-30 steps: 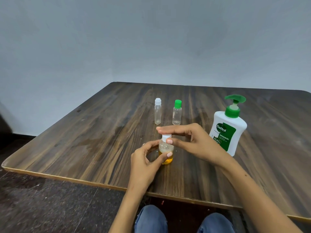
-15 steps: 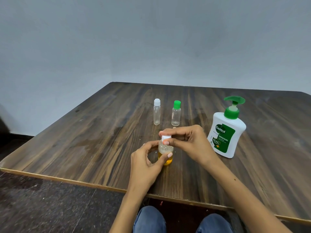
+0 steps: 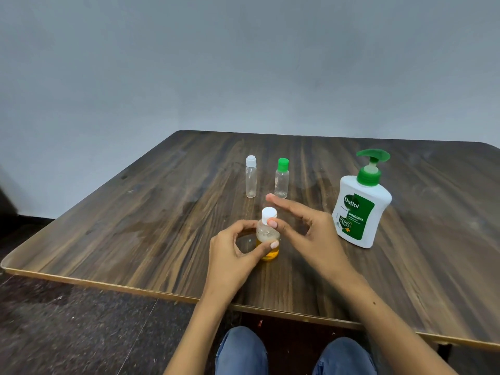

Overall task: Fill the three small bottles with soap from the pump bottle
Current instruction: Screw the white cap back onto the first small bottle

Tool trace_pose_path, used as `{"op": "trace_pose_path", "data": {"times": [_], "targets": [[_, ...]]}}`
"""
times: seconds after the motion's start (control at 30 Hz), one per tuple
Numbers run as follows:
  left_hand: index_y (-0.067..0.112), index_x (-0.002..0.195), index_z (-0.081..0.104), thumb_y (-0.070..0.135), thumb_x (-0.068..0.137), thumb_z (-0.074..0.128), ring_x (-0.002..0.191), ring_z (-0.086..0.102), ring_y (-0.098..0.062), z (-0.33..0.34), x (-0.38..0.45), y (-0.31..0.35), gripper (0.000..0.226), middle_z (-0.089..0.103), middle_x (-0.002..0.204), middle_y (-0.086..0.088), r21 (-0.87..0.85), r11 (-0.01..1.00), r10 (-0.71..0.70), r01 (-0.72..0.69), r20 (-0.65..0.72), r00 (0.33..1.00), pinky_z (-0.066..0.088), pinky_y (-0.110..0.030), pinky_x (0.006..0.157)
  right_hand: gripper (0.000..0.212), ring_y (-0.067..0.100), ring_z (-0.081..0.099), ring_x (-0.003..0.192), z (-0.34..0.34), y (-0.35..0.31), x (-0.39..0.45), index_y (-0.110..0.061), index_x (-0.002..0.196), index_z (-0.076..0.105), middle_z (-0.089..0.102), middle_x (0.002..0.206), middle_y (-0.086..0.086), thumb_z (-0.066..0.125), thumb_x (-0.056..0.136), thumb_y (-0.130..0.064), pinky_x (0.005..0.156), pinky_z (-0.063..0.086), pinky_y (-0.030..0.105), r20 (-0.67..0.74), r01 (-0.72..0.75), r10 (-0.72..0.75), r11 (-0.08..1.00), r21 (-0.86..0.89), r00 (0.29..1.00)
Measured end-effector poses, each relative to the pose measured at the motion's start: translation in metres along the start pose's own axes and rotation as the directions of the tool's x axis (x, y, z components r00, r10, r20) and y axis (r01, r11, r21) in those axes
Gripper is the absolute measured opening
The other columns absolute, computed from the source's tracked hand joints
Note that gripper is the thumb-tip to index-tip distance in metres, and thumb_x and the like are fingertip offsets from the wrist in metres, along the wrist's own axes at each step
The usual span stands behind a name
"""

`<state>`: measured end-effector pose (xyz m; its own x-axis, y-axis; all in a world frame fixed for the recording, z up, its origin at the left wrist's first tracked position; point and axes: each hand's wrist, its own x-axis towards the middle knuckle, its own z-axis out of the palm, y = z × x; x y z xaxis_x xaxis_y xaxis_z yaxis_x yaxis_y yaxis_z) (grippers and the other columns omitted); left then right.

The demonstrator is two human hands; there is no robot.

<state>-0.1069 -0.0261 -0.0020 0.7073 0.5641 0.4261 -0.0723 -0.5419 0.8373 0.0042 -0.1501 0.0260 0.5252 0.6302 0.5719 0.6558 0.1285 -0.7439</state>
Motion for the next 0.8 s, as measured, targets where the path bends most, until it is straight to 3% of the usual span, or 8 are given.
{"op": "trace_pose_path", "data": {"times": [0.1, 0.2, 0.3, 0.5, 0.67, 0.8], "targets": [[0.030, 0.099, 0.072, 0.036, 0.065, 0.086, 0.091, 0.063, 0.008, -0.001, 0.006, 0.000, 0.037, 0.072, 0.091, 0.020, 0.040, 0.999, -0.005, 0.004, 0.006, 1.000, 0.041, -0.002, 0.078, 0.044, -0.002, 0.053, 0.123, -0.015, 0.001, -0.007, -0.014, 0.130, 0.061, 0.061, 0.129, -0.008, 0.066, 0.087, -0.026, 0.099, 0.043, 0.015, -0.091, 0.100, -0.122, 0.971, -0.215, 0.988], [0.030, 0.096, 0.074, 0.037, 0.063, 0.087, 0.083, 0.063, 0.002, 0.004, 0.017, 0.002, 0.036, 0.072, 0.085, 0.017, 0.056, 0.998, -0.020, 0.019, 0.016, 1.000, 0.043, -0.007, 0.073, 0.037, -0.002, 0.056, 0.119, -0.031, 0.003, -0.017, -0.010, 0.124, 0.064, 0.064, 0.125, -0.004, 0.066, 0.088, -0.018, 0.097, 0.043, 0.012, -0.172, 0.133, -0.191, 0.945, -0.299, 0.966], [0.027, 0.095, 0.076, 0.032, 0.063, 0.089, 0.074, 0.062, -0.003, 0.018, 0.033, 0.002, 0.035, 0.073, 0.081, 0.011, 0.022, 0.999, -0.047, 0.047, 0.030, 0.998, 0.047, -0.017, 0.071, 0.033, -0.001, 0.057, 0.117, -0.039, 0.005, -0.023, -0.010, 0.121, 0.067, 0.066, 0.123, -0.004, 0.067, 0.087, -0.015, 0.096, 0.044, 0.014, -0.196, 0.131, -0.211, 0.925, -0.356, 0.958], [0.018, 0.100, 0.076, 0.026, 0.068, 0.087, 0.056, 0.053, -0.002, 0.064, 0.077, 0.006, 0.035, 0.075, 0.088, 0.008, 0.008, 1.000, -0.021, 0.021, 0.075, 0.997, 0.048, -0.019, 0.063, 0.031, -0.001, 0.058, 0.116, -0.048, 0.008, -0.032, -0.012, 0.119, 0.068, 0.066, 0.122, -0.006, 0.068, 0.088, -0.015, 0.097, 0.049, 0.025, -0.227, 0.140, -0.238, 0.916, -0.376, 0.945], [0.016, 0.103, 0.075, 0.032, 0.071, 0.083, 0.093, 0.068, -0.006, 0.096, 0.103, 0.003, 0.037, 0.076, 0.101, 0.004, 0.052, 0.999, -0.016, 0.015, 0.015, 1.000, 0.056, -0.035, 0.084, 0.032, -0.002, 0.056, 0.118, -0.053, 0.008, -0.032, -0.013, 0.118, 0.069, 0.066, 0.122, -0.007, 0.070, 0.086, -0.009, 0.099, 0.048, 0.025, -0.233, 0.124, -0.218, 0.924, -0.361, 0.948], [0.017, 0.103, 0.074, 0.035, 0.072, 0.083, 0.097, 0.069, -0.009, 0.113, 0.115, 0.009, 0.037, 0.076, 0.101, 0.003, 0.086, 0.996, -0.023, 0.025, -0.027, 0.999, 0.055, -0.033, 0.082, 0.031, 0.000, 0.058, 0.117, -0.056, 0.010, -0.031, -0.010, 0.116, 0.069, 0.067, 0.121, -0.006, 0.071, 0.085, -0.005, 0.099, 0.047, 0.022, -0.253, 0.124, -0.214, 0.936, -0.329, 0.943]]}}
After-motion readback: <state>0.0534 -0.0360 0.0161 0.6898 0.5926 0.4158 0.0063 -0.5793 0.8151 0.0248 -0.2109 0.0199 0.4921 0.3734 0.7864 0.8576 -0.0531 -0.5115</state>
